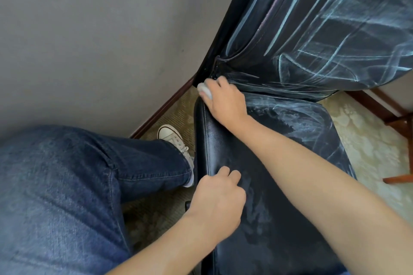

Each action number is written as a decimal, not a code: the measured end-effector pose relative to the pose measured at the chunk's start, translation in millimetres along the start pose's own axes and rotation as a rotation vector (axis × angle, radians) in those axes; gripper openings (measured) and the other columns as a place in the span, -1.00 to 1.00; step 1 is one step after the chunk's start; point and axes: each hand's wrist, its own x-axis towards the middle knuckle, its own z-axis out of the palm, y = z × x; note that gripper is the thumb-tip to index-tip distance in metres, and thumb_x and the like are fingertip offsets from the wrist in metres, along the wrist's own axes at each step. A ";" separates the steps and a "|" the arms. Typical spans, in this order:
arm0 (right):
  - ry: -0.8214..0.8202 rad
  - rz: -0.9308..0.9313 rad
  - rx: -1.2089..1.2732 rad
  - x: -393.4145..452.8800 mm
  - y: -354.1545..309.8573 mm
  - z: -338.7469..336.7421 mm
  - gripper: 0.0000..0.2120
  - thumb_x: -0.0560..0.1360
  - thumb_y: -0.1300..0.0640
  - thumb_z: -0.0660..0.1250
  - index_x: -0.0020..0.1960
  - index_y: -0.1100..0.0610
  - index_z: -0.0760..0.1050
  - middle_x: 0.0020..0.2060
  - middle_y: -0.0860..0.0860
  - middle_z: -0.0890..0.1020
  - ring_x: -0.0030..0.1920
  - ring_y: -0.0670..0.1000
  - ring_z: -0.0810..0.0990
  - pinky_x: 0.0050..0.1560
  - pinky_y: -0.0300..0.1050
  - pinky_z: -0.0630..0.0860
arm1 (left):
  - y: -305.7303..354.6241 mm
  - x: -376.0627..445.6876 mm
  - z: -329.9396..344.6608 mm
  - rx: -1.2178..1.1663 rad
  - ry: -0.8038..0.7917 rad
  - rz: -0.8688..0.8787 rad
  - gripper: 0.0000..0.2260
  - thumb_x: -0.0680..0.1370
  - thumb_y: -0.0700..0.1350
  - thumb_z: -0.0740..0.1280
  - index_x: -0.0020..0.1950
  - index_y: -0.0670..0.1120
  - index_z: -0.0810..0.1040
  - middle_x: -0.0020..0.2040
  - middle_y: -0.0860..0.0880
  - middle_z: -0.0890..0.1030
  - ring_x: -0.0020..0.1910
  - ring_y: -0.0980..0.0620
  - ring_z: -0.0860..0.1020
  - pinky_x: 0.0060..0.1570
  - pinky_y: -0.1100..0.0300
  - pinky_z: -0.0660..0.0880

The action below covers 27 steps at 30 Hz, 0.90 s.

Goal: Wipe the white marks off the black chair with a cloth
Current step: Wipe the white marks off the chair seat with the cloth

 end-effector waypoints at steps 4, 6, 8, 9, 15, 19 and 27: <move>-0.052 0.142 -0.002 10.3 -18.5 -3.3 -0.71 0.62 -0.08 0.30 0.21 0.09 0.57 0.12 0.12 0.52 -0.05 0.28 0.61 -0.23 0.03 0.42 | -2.1 1.4 0.1 0.041 -0.012 -0.017 -0.83 0.21 -0.10 0.56 -0.34 0.00 0.59 -0.14 0.03 0.50 -0.16 0.01 0.47 -0.39 0.16 -0.17; -0.082 -0.081 0.046 -15.4 -19.9 -11.1 -0.69 0.58 -0.08 0.36 0.22 0.09 0.59 0.06 0.11 0.52 -0.10 0.24 0.61 -0.27 0.01 0.40 | 1.4 1.9 0.4 0.011 0.012 -0.016 -0.95 0.43 -0.16 0.44 -0.13 -0.04 0.63 0.01 0.00 0.49 0.00 -0.03 0.45 -0.42 0.14 -0.09; -0.137 -0.258 0.048 -34.8 -13.3 -15.2 -0.67 0.57 -0.11 0.37 0.22 0.08 0.58 0.01 0.09 0.52 -0.15 0.20 0.61 -0.33 -0.03 0.42 | 4.6 3.2 3.1 0.007 0.061 -0.054 -0.90 0.54 -0.21 0.34 0.02 -0.09 0.62 0.10 -0.04 0.43 0.10 -0.06 0.39 -0.41 0.13 -0.02; -0.136 -0.219 0.033 -35.4 -9.6 -14.9 -0.66 0.59 -0.14 0.33 0.23 0.07 0.57 0.00 0.07 0.52 -0.15 0.18 0.61 -0.34 -0.01 0.46 | 5.9 3.7 3.5 0.015 0.044 -0.049 -0.87 0.56 -0.22 0.31 0.07 -0.11 0.60 0.13 -0.05 0.41 0.14 -0.07 0.37 -0.40 0.12 0.00; 0.035 0.219 0.048 -23.4 -20.8 -6.1 -0.62 0.63 -0.15 0.28 0.28 0.08 0.54 0.05 0.12 0.53 -0.12 0.23 0.62 -0.27 0.04 0.48 | -0.4 5.7 14.2 -0.002 0.115 0.038 -0.71 0.10 -0.10 0.62 -0.34 -0.01 0.55 -0.24 0.02 0.46 -0.25 0.01 0.47 -0.43 0.20 -0.08; -0.013 0.108 0.027 -50.6 10.2 -13.4 -0.63 0.63 -0.19 0.25 0.27 0.04 0.51 0.04 0.07 0.50 -0.11 0.19 0.60 -0.25 0.03 0.52 | -1.5 9.6 30.7 0.072 0.266 0.041 -0.69 0.43 0.05 0.50 0.09 -0.07 0.64 -0.11 -0.03 0.50 -0.15 -0.05 0.47 -0.30 0.01 0.34; 0.011 0.611 0.063 -101.3 84.5 -21.7 -0.64 0.64 -0.17 0.20 0.30 0.02 0.49 0.09 0.06 0.46 -0.05 0.21 0.58 -0.14 0.00 0.41 | 1.3 13.6 32.2 0.150 0.246 -0.006 -0.54 0.56 0.10 0.31 0.37 -0.13 0.54 0.03 -0.10 0.47 -0.03 -0.15 0.43 -0.09 -0.12 0.41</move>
